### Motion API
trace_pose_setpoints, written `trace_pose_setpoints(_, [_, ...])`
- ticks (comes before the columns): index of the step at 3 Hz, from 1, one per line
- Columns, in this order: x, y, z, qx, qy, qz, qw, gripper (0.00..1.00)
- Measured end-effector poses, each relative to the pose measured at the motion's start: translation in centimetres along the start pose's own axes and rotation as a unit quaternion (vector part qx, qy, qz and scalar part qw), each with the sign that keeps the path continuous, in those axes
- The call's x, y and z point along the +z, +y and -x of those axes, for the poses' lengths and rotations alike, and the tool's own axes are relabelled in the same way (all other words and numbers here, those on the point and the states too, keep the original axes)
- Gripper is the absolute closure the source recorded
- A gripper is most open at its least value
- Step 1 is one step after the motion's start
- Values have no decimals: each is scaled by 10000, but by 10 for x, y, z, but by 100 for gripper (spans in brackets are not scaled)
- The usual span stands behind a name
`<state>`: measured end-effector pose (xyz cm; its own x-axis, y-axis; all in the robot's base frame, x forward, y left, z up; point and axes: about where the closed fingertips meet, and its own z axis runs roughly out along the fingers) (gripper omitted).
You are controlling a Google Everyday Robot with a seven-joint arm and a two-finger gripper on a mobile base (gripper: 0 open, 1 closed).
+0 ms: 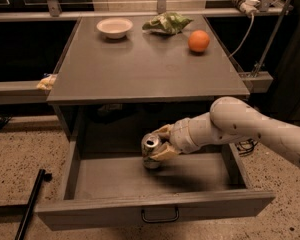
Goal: Pick 7up can from top drawer and place on counter
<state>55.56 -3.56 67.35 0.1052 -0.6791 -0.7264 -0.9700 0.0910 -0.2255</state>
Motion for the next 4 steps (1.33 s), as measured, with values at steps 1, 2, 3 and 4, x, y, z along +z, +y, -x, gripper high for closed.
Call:
trace_pose_setpoints(1, [-32, -1, 14, 92, 44, -24, 9999, 82])
trace_pose_setpoints(2, [-77, -3, 35, 183, 169, -53, 9997, 100])
trace_pose_setpoints(3, [-126, -13, 68, 237, 274, -83, 9993, 100])
trace_pose_setpoints(4, [-171, -30, 115, 117, 242, -209, 9994, 100])
